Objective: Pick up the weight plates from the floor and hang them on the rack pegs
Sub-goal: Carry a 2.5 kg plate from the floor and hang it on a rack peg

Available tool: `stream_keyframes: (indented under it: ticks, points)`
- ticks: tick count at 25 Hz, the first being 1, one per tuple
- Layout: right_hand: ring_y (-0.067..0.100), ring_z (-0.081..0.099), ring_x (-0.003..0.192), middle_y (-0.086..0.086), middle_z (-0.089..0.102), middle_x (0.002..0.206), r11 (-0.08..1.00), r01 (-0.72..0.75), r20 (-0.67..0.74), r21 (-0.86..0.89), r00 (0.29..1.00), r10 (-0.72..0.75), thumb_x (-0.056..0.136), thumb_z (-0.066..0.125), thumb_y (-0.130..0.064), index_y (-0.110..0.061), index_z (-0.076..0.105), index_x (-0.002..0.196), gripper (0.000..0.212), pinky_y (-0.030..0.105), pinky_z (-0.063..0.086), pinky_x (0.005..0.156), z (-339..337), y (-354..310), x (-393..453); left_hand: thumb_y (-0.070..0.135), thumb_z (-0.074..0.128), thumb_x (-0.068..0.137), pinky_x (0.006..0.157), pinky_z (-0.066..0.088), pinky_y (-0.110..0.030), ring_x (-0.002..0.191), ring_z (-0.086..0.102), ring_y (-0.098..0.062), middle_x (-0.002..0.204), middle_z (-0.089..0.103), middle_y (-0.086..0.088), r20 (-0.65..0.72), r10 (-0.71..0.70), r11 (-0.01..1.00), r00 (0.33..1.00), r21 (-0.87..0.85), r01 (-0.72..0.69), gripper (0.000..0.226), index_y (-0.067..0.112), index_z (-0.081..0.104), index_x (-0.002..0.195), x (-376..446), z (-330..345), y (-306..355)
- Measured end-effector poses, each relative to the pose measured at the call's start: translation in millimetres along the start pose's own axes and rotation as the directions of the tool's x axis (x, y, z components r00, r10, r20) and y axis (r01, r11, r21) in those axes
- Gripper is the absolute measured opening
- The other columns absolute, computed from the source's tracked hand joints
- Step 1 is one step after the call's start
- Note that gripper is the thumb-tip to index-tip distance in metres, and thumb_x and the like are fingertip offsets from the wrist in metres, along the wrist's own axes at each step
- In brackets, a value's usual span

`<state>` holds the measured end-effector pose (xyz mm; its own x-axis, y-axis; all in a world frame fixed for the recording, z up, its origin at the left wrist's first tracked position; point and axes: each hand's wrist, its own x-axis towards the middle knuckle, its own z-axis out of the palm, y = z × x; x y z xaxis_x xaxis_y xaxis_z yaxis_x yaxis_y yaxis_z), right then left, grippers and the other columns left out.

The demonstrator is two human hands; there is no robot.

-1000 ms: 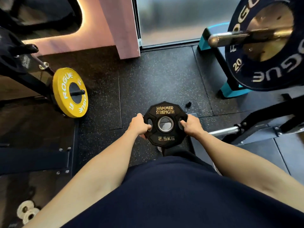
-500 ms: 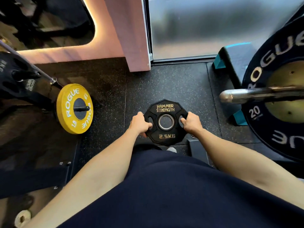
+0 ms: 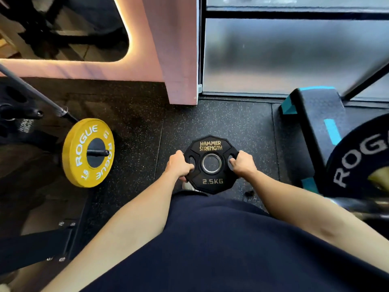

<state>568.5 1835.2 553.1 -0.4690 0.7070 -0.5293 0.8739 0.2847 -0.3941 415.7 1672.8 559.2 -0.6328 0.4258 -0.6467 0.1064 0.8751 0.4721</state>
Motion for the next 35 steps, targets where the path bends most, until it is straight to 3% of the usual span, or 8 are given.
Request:
stream_keyframes:
  ticks: [3, 7, 13, 19, 24, 29, 32, 35]
  points:
    - [0.039, 0.06, 0.101, 0.025, 0.063, 0.109, 0.999, 0.025, 0.02, -0.033, 1.0, -0.024, 0.089, 0.049, -0.021, -0.001, 0.054, 0.101, 0.025, 0.031, 0.04, 0.072, -16.9, -34.3, 44.4, 0.017, 0.071, 0.078, 0.065, 0.06, -0.046, 0.07, 0.07, -0.035, 0.114, 0.059, -0.016, -0.009, -0.028, 0.999, 1.0, -0.019, 0.027, 0.048, 0.009, 0.044, 0.117, 37.4, -23.9, 17.1]
    - [0.039, 0.06, 0.101, 0.025, 0.063, 0.109, 0.993, 0.095, 0.045, -0.074, 0.995, -0.092, 0.09, 0.05, -0.021, 0.001, 0.054, 0.103, 0.026, 0.033, 0.044, 0.076, -32.2, -82.1, 94.8, 0.016, 0.072, 0.079, 0.051, 0.06, -0.043, 0.077, 0.068, -0.036, 0.119, 0.055, -0.017, -0.06, -0.077, 0.992, 0.995, -0.105, 0.071, 0.055, 0.007, 0.043, 0.125, 72.4, -57.8, 30.5]
    - [0.041, 0.06, 0.099, 0.025, 0.064, 0.108, 0.932, 0.308, 0.209, -0.191, 0.941, -0.268, 0.091, 0.053, -0.025, 0.001, 0.055, 0.104, 0.029, 0.036, 0.046, 0.075, -32.7, -164.4, 160.1, 0.018, 0.072, 0.08, 0.051, 0.06, -0.043, 0.08, 0.068, -0.035, 0.123, 0.053, -0.015, -0.142, -0.336, 0.911, 0.931, -0.3, 0.283, 0.052, 0.01, 0.044, 0.123, 93.0, -87.9, 18.7]
    - [0.039, 0.059, 0.103, 0.023, 0.063, 0.111, 0.704, 0.669, 0.498, -0.239, 0.706, -0.503, 0.092, 0.054, -0.024, 0.0, 0.054, 0.109, 0.029, 0.039, 0.048, 0.081, -30.8, -259.9, 211.3, 0.017, 0.07, 0.081, 0.048, 0.059, -0.034, 0.062, 0.069, -0.024, 0.144, 0.041, -0.012, -0.164, -0.682, 0.625, 0.713, -0.638, 0.451, 0.081, 0.017, 0.026, 0.149, 90.5, -96.4, 24.1]
    - [0.037, 0.058, 0.107, 0.022, 0.062, 0.117, 0.528, 0.833, 0.632, -0.166, 0.501, -0.591, 0.094, 0.053, -0.024, -0.002, 0.052, 0.119, 0.034, 0.037, 0.047, 0.081, -32.9, -322.4, 215.0, 0.016, 0.068, 0.081, 0.051, 0.06, -0.038, 0.067, 0.067, -0.025, 0.135, 0.047, -0.01, -0.177, -0.832, 0.439, 0.526, -0.79, 0.428, 0.075, 0.016, 0.03, 0.146, 74.5, -111.3, 46.0]
    - [0.038, 0.055, 0.113, 0.024, 0.059, 0.121, 0.362, 0.931, 0.634, -0.037, 0.302, -0.712, 0.095, 0.051, -0.025, 0.002, 0.05, 0.121, 0.037, 0.039, 0.045, 0.09, -39.5, -392.1, 184.1, 0.017, 0.066, 0.082, 0.055, 0.06, -0.043, 0.074, 0.069, -0.031, 0.116, 0.059, -0.011, -0.324, -0.852, 0.464, 0.411, -0.829, 0.31, 0.05, 0.013, 0.043, 0.126, 43.1, -165.6, 45.1]
    - [0.039, 0.057, 0.109, 0.023, 0.062, 0.116, 0.27, 0.962, 0.58, 0.045, 0.195, -0.791, 0.095, 0.051, -0.026, 0.001, 0.053, 0.114, 0.033, 0.041, 0.047, 0.088, -54.5, -452.5, 150.7, 0.016, 0.066, 0.077, 0.049, 0.059, -0.041, 0.062, 0.07, -0.03, 0.099, 0.062, -0.007, -0.445, -0.845, 0.508, 0.297, -0.84, 0.188, 0.034, 0.015, 0.049, 0.106, 13.0, -218.1, 46.0]
    - [0.039, 0.057, 0.108, 0.023, 0.063, 0.114, 0.18, 0.975, 0.49, 0.13, 0.094, -0.867, 0.094, 0.053, -0.026, 0.0, 0.055, 0.111, 0.032, 0.04, 0.046, 0.086, -75.9, -511.2, 109.4, 0.016, 0.066, 0.076, 0.056, 0.06, -0.042, 0.071, 0.07, -0.032, 0.097, 0.066, -0.01, -0.568, -0.803, 0.587, 0.181, -0.806, 0.076, 0.031, 0.013, 0.055, 0.105, -25.0, -278.1, 48.2]
